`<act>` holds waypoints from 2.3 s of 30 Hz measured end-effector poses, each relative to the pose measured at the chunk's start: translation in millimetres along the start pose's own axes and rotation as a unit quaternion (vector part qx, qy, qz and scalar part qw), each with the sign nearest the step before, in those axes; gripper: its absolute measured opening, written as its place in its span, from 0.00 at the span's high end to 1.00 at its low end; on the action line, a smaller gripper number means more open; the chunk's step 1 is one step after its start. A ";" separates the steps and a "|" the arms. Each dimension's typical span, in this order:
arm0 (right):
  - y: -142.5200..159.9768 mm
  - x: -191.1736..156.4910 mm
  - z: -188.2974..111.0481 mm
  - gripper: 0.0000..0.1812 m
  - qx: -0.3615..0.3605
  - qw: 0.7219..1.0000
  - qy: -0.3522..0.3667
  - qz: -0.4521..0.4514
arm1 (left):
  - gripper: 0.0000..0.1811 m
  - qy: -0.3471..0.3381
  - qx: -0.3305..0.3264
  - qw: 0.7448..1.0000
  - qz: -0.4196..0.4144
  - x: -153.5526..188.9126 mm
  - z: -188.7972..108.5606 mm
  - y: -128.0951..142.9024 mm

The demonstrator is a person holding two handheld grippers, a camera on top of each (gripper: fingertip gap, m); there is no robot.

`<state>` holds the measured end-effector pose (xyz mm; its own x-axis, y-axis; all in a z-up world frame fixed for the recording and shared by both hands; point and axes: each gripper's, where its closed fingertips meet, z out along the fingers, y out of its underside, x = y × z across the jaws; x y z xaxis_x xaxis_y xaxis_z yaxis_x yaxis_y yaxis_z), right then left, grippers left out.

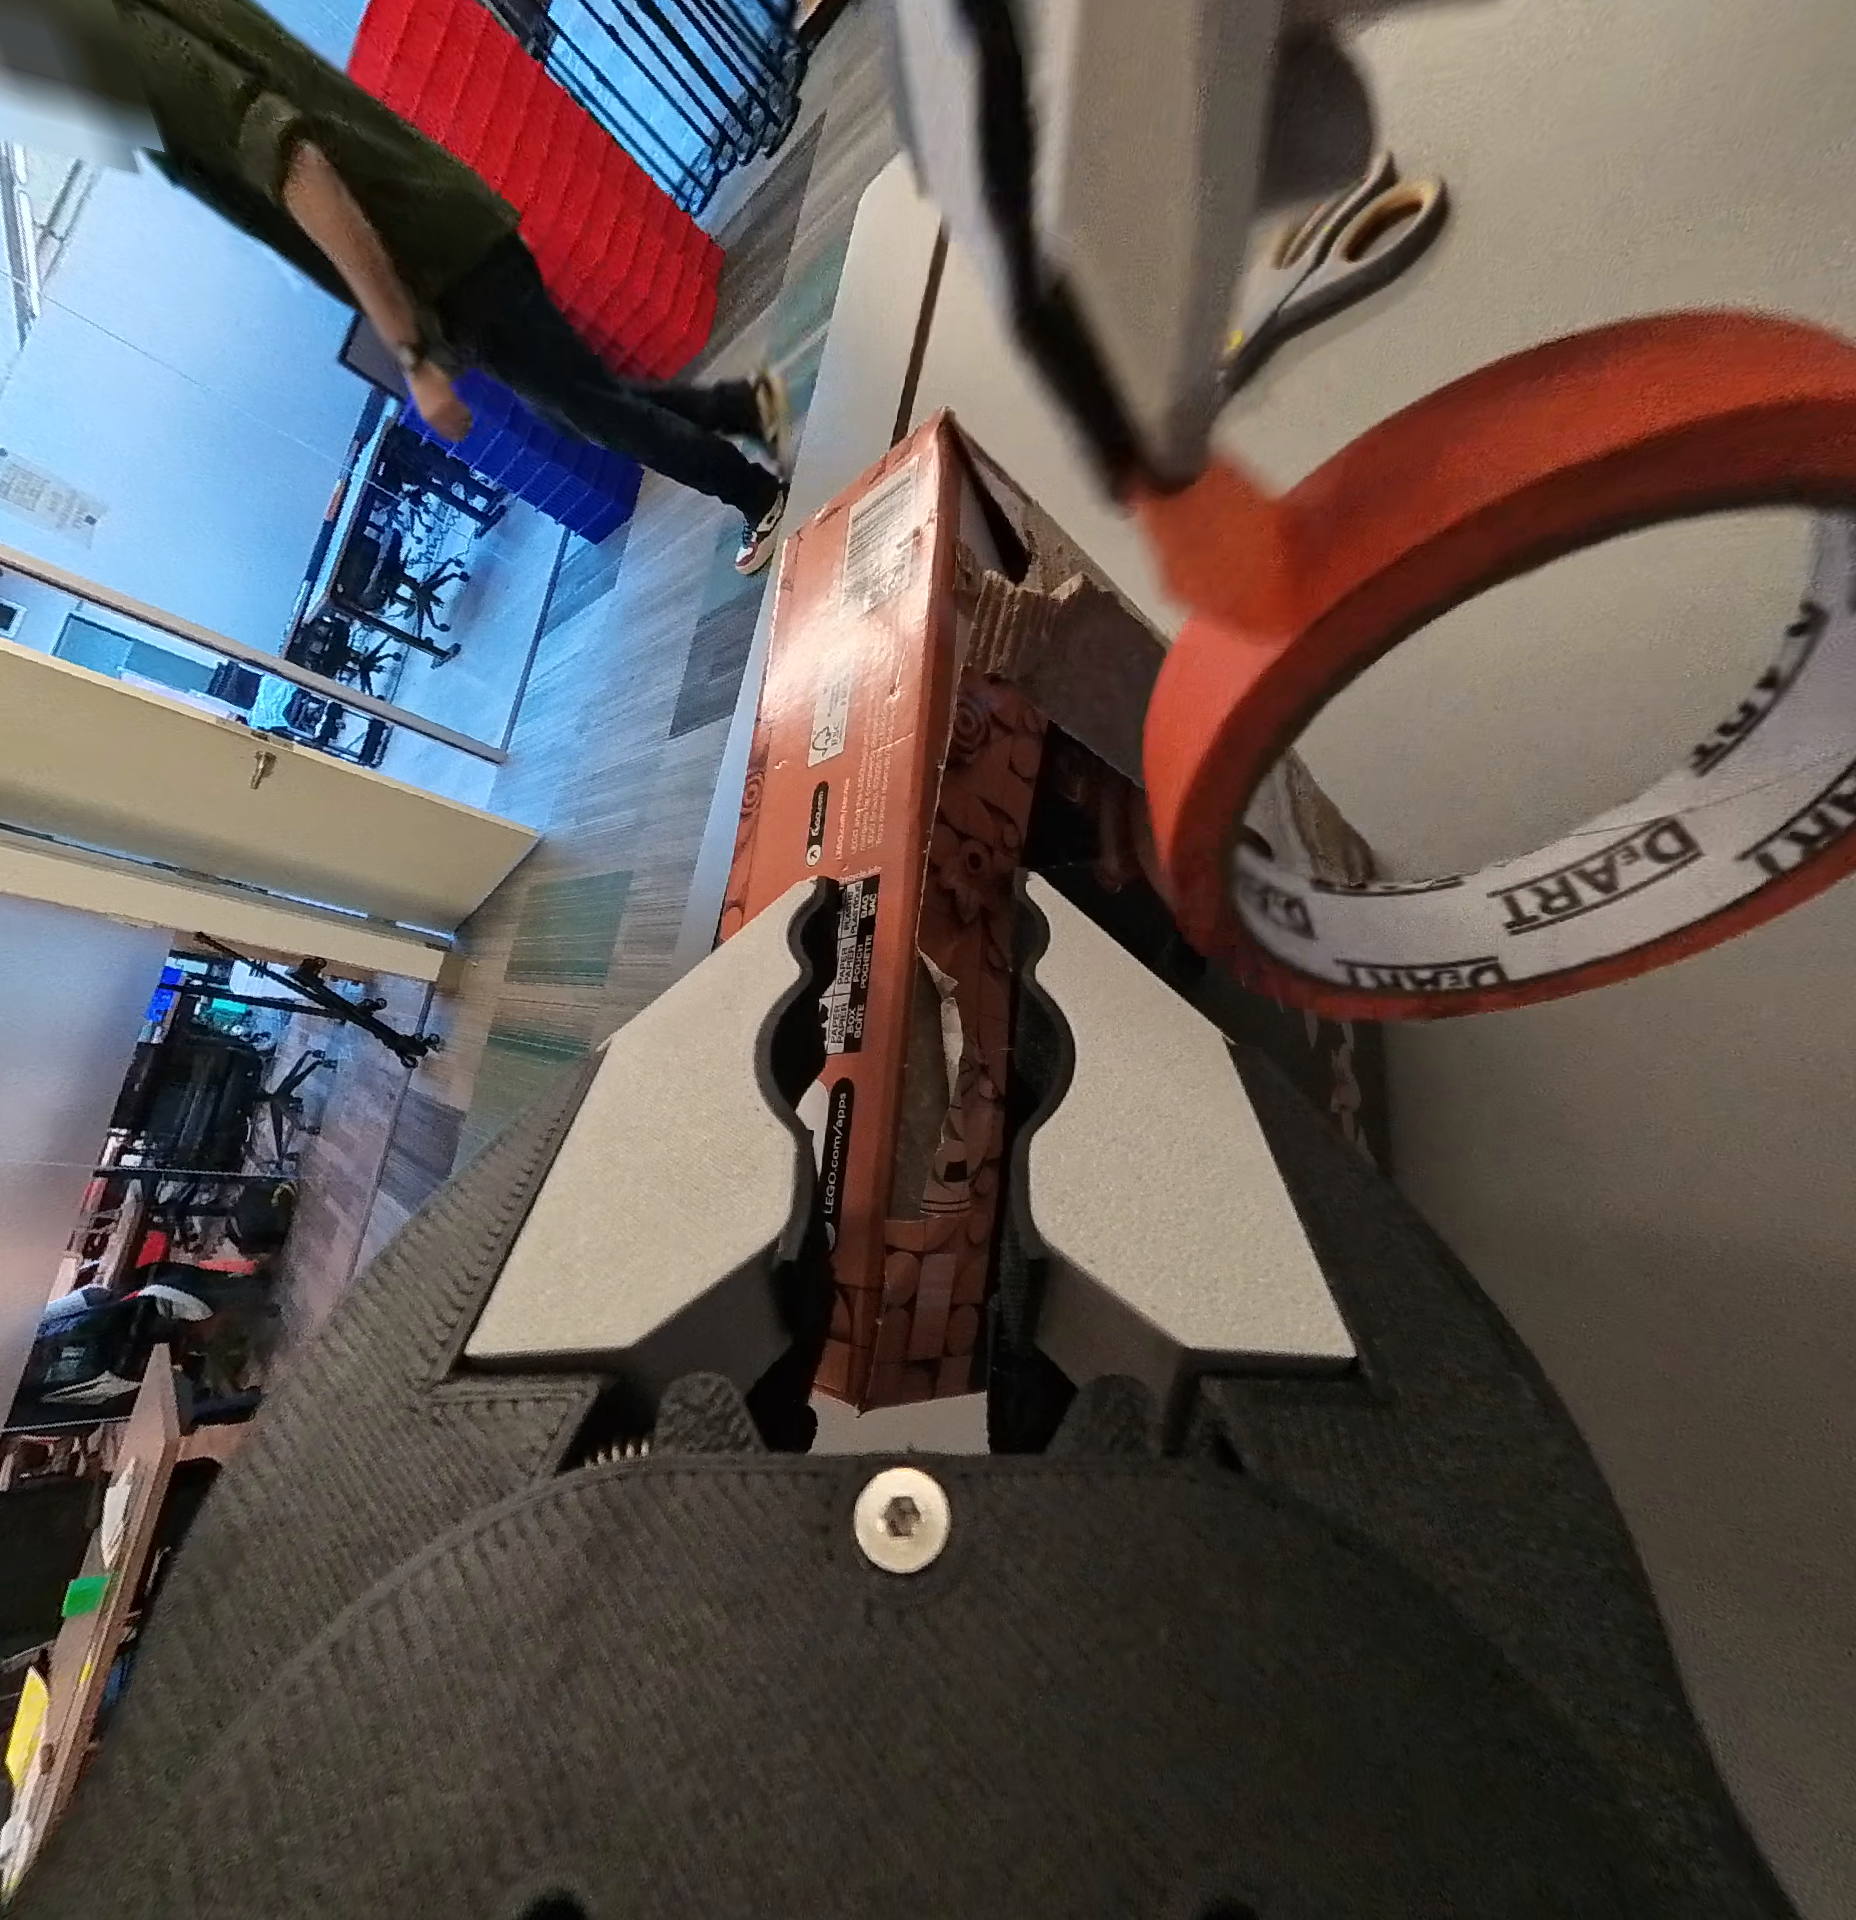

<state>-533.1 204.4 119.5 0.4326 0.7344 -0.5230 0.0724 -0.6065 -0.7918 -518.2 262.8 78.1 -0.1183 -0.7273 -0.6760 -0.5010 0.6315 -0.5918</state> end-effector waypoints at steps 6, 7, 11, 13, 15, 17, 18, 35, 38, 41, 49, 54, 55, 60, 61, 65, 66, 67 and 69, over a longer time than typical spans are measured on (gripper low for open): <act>-14.8 29.7 18.4 1.00 0.018 0.999 0.029 0.012 | 0.83 0.001 0.002 1.000 -0.002 -0.3 -0.1 -0.3; -15.5 30.6 19.5 1.00 0.019 0.999 0.029 0.013 | 0.83 0.003 0.003 1.000 -0.002 0.1 -0.3 -0.5; -18.5 38.7 17.5 1.00 0.039 0.998 0.038 0.023 | 0.84 0.005 0.005 1.000 -0.003 -0.1 -0.5 -0.9; -20.2 41.3 16.6 1.00 0.048 0.998 0.041 0.019 | 0.84 0.003 0.006 1.000 -0.001 0.0 -0.5 -0.9; -20.2 41.6 16.5 1.00 0.050 0.998 0.040 0.019 | 0.84 0.003 0.006 1.000 -0.001 -0.1 -0.4 -0.8; -20.9 40.0 14.8 1.00 0.057 0.998 0.036 0.017 | 0.84 0.004 0.006 1.000 -0.002 -0.4 -0.3 -0.8; -20.8 37.4 13.7 1.00 0.059 0.998 0.032 0.017 | 0.84 0.004 0.006 1.000 -0.002 -0.3 -0.2 -0.9; -4.7 -2.9 -5.0 1.00 0.038 0.999 0.015 -0.027 | 0.84 -0.001 0.014 1.000 0.012 0.9 -1.1 -1.9; -19.9 -12.2 -21.5 1.00 0.084 0.994 0.037 -0.066 | 0.84 0.000 0.014 1.000 0.011 1.3 -1.3 -2.4; 9.3 -2.5 -13.2 1.00 0.033 0.999 0.021 -0.019 | 0.84 0.003 0.015 1.000 0.009 0.9 -1.3 -2.0; 6.0 10.9 -7.1 1.00 0.076 0.996 0.047 -0.001 | 0.83 0.008 0.019 1.000 0.003 2.8 -2.3 -3.4; 1.6 18.1 -6.2 1.00 0.081 0.995 0.049 -0.003 | 0.82 0.031 0.032 0.999 -0.002 5.3 -4.3 -4.8; 0.3 18.8 -5.8 1.00 0.084 0.995 0.048 -0.003 | 0.82 0.036 0.034 0.999 -0.004 5.7 -4.8 -5.0; -4.1 26.9 -4.3 1.00 0.086 0.995 0.056 -0.004 | 0.81 0.051 0.037 0.998 -0.012 6.7 -5.6 -5.3; -5.5 27.8 -4.3 1.00 0.087 0.995 0.056 -0.003 | 0.81 0.053 0.039 0.998 -0.013 7.2 -6.0 -5.5; -7.6 27.9 -3.6 1.00 0.088 0.994 0.057 -0.005 | 0.78 0.078 0.045 0.996 -0.017 11.2 -8.4 -6.6; -7.6 27.7 -3.4 1.00 0.089 0.994 0.057 -0.004 | 0.77 0.085 0.047 0.995 -0.021 12.3 -9.1 -7.2; -7.8 27.9 -3.1 1.00 0.090 0.994 0.058 -0.004 | 0.75 0.092 0.048 0.994 -0.023 13.4 -9.6 -7.1; -8.5 28.5 -2.6 1.00 0.093 0.994 0.060 -0.003 | 0.73 0.101 0.048 0.993 -0.024 15.8 -10.5 -7.6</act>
<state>-519.1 229.7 112.1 0.5373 0.6890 -0.4864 -0.0880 -0.5277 -0.8448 -525.3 243.7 76.5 -0.2715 -0.7896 -0.5504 -0.4263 0.6113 -0.6667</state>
